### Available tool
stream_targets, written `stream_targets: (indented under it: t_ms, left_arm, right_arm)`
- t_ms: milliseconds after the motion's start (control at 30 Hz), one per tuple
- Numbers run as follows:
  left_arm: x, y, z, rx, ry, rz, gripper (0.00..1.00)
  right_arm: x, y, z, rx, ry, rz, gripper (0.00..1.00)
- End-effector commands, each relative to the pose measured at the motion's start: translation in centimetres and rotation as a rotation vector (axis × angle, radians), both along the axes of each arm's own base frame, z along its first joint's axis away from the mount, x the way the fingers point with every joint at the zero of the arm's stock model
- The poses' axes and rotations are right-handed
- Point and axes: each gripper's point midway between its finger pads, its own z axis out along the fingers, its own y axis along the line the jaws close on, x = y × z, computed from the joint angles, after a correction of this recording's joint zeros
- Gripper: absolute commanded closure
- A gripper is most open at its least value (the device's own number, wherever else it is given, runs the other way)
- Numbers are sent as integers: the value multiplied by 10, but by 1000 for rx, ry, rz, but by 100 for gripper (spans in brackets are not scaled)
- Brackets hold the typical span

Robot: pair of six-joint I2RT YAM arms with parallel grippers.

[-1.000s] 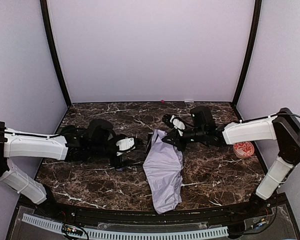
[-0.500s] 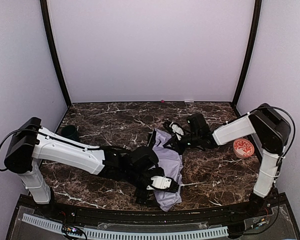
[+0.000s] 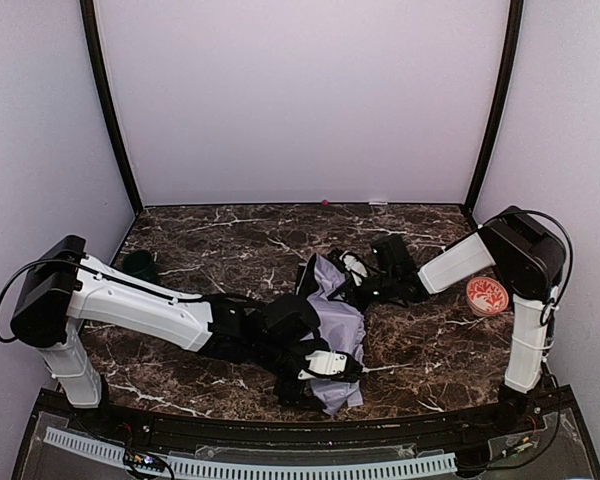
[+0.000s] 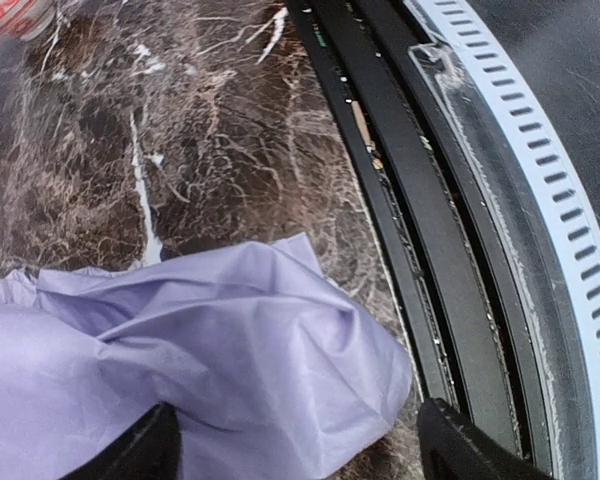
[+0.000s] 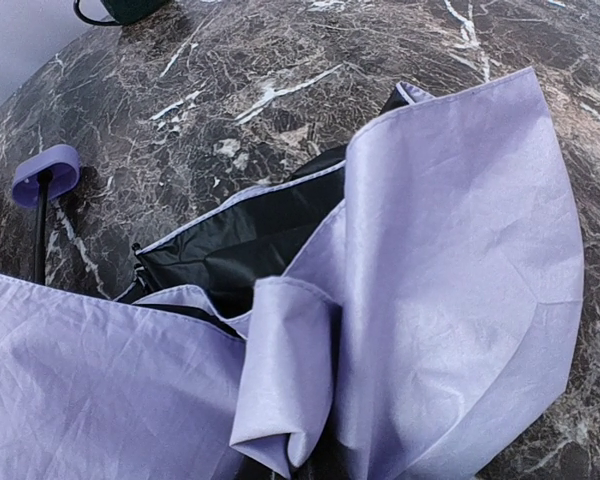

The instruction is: Put away the umbrella

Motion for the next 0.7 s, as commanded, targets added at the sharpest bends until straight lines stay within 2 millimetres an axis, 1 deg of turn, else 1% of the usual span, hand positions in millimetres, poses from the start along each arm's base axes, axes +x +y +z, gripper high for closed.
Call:
stream_targets:
  t_ms: [0, 33, 67, 167, 200, 233, 300, 333, 367, 400, 433, 533, 567, 600, 633, 667]
  left_arm:
    - [13, -13, 0, -25, -17, 88, 24]
    - [14, -13, -1, -22, -15, 93, 32]
    - [14, -12, -4, -11, -18, 96, 42]
    - [19, -4, -17, 47, -43, 108, 84]
    - [19, -3, -17, 50, -45, 109, 96]
    - [19, -3, -15, 46, -46, 109, 100]
    - [20, -3, -12, 41, -53, 113, 100]
    - [25, -3, -8, 34, -69, 137, 100]
    - [31, -5, 0, 19, -85, 165, 100]
    - [37, -7, 13, -6, -94, 185, 100]
    - [42, -10, 31, -47, -103, 196, 100]
    - [57, -22, 95, -219, -131, 209, 100]
    - [66, -23, 113, -266, -131, 222, 100]
    - [76, -24, 127, -299, -127, 238, 100]
    - [87, -23, 136, -321, -120, 254, 100]
    - [99, -22, 141, -334, -115, 270, 100]
  right_arm:
    - [-7, -15, -30, -78, 61, -38, 96]
    - [-8, -16, -31, -83, 63, -36, 96]
    - [-10, -17, -33, -88, 67, -31, 96]
    - [-13, -17, -32, -87, 70, -18, 95]
    - [-14, -16, -30, -84, 71, -12, 95]
    - [-15, -16, -29, -82, 70, -8, 95]
    - [-16, -16, -27, -78, 69, 0, 95]
    - [-16, -16, -27, -80, 68, 3, 95]
    - [-17, -16, -26, -81, 68, 7, 95]
    - [-19, -16, -26, -82, 69, 15, 95]
    - [-21, -16, -26, -84, 73, 25, 95]
    - [-32, -16, -30, -85, 102, 64, 94]
    - [-35, -16, -32, -85, 115, 74, 94]
    - [-39, -17, -34, -87, 125, 83, 94]
    - [-41, -17, -36, -90, 129, 90, 94]
    - [-43, -18, -37, -91, 130, 95, 94]
